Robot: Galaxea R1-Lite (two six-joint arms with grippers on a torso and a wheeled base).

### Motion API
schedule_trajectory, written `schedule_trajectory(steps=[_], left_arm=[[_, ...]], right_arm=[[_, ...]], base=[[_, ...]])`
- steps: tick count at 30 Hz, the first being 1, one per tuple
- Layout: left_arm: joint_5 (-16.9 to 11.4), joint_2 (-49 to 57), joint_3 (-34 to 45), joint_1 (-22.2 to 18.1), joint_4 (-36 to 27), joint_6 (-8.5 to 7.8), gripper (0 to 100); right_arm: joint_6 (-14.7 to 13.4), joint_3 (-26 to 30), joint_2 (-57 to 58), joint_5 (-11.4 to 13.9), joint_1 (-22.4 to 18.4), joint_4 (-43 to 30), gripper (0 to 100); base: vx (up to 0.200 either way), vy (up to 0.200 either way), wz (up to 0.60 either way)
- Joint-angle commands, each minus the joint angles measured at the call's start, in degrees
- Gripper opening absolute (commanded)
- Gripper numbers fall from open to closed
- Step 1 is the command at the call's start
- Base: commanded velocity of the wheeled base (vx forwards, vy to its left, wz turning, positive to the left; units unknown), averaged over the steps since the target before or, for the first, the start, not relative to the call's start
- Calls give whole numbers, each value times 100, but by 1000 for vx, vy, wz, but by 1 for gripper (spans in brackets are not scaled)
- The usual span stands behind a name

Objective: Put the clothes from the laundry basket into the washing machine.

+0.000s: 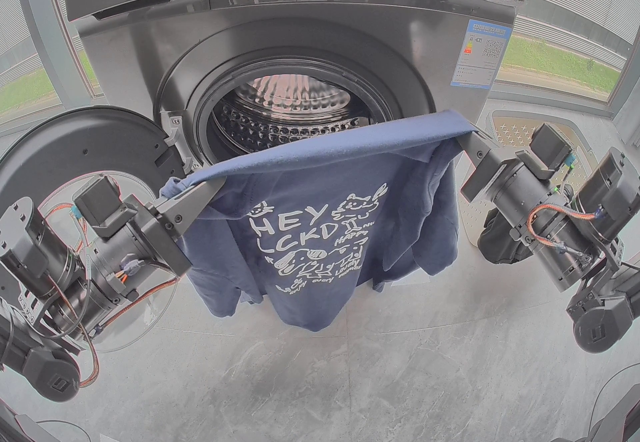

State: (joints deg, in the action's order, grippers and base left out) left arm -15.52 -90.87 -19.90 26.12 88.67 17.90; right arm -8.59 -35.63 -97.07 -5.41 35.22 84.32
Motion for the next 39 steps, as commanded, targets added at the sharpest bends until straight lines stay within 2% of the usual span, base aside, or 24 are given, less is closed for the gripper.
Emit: schedule_trajectory(steps=[1,6,11,14,19,24,27,33,39], left_arm=[[5,-71,47,-11,1,3,0],[14,8,38,-37,1,-5,0],[14,60,56,-20,1,-85,0],[5,-71,100,-46,1,-67,0],[-21,-45,258,-116,1,-76,0],[5,96,276,15,18,-128,0],[5,52,153,314,18,-190,0],[-232,-19,-234,323,10,-216,0],[-241,-89,-322,349,10,-243,0]], right_arm=[[-11,39,39,-12,-24,14,0],[-11,30,127,-12,20,-12,0],[-11,65,250,-12,20,-39,0],[-19,83,250,-12,29,-47,0],[-11,408,250,-4,108,-56,0],[-11,443,312,-12,126,-91,0],[33,566,488,-4,90,-197,0],[68,584,558,58,82,-197,0],[68,610,523,75,117,-197,0]], base=[[0,0,0],[0,0,0],[0,0,0],[0,0,0],[0,0,0],[0,0,0],[0,0,0],[0,0,0],[0,0,0]])
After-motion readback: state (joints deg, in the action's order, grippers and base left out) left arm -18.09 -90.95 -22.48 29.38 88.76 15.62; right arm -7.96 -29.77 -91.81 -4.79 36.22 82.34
